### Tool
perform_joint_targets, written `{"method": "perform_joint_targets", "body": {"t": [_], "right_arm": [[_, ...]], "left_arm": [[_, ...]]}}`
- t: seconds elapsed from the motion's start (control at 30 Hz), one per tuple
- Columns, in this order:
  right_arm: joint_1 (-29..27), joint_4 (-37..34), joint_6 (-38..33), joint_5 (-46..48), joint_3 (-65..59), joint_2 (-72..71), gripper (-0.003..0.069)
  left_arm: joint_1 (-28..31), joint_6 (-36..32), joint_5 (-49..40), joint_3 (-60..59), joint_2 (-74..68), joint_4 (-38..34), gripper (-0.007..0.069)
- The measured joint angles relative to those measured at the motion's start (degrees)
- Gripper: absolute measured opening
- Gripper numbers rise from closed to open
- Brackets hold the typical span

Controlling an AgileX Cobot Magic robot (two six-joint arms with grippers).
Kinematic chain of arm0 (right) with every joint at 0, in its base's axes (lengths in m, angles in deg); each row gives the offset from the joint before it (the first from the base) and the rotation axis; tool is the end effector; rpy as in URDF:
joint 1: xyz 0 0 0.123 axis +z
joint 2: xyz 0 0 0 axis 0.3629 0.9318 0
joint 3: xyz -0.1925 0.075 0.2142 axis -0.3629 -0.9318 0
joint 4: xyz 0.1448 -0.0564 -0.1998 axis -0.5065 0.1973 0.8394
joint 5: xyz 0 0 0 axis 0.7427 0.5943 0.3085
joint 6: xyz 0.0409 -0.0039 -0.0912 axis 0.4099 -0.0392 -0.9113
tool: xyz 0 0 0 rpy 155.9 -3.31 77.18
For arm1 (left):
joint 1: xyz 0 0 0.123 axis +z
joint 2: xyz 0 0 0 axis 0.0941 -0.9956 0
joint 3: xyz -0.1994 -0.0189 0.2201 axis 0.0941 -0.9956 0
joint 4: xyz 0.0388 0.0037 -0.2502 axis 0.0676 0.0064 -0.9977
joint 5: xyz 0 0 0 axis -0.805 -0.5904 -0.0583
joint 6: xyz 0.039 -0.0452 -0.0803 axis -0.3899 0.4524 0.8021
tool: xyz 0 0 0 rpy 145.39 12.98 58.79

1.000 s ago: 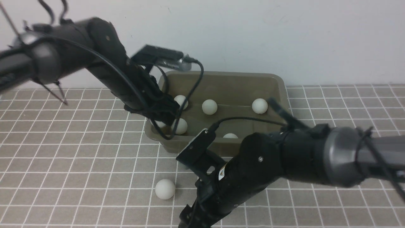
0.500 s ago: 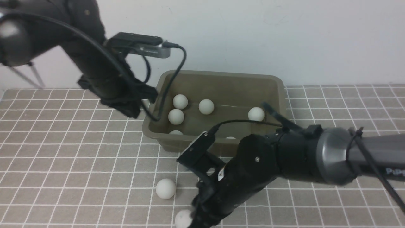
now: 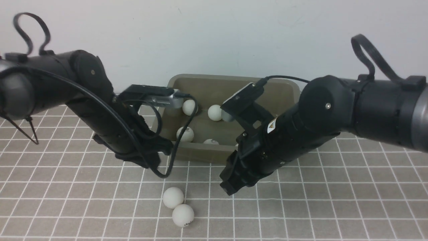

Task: Put the table tennis balls into the box on the grey coffee tablecloth.
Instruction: 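Reach for and grasp a ping pong ball on the table beside the basket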

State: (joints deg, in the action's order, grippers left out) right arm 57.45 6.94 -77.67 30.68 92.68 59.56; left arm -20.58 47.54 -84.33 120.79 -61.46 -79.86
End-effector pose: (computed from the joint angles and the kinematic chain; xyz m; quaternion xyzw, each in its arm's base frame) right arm 0.2747 0.2393 0.2427 -0.3868 0.8788 0.2071 0.1875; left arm 0.3386 -0.1198 0.2171 0.1568 0.9694 -0.1499 0.1146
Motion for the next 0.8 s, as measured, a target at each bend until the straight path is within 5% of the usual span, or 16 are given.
{"method": "perform_joint_targets", "body": {"t": [0.2, 0.3, 0.43, 0.6, 0.8], "right_arm": [[-2.32, 0.06, 0.48, 0.73, 0.00, -3.34, 0.0267], [-3.93, 0.23, 0.53, 1.14, 0.00, -5.12, 0.0286], [-6.30, 0.36, 0.56, 1.20, 0.00, -7.38, 0.0291], [-7.69, 0.44, 0.56, 1.63, 0.00, -8.28, 0.0293], [-8.08, 2.77, 1.89, 4.80, 0.00, -8.99, 0.0290]], "left_arm": [[-3.27, -2.22, 1.30, 0.00, -7.35, -3.53, 0.0468], [-3.92, -2.17, 1.32, 0.00, -9.52, -3.53, 0.0556], [-3.97, -1.00, 1.07, 0.00, -10.39, -3.36, 0.0547], [-3.99, 0.82, 0.01, 0.05, -10.45, -1.93, 0.0337], [-3.81, 1.21, -5.35, 6.87, -8.16, 0.58, 0.0352]]}}
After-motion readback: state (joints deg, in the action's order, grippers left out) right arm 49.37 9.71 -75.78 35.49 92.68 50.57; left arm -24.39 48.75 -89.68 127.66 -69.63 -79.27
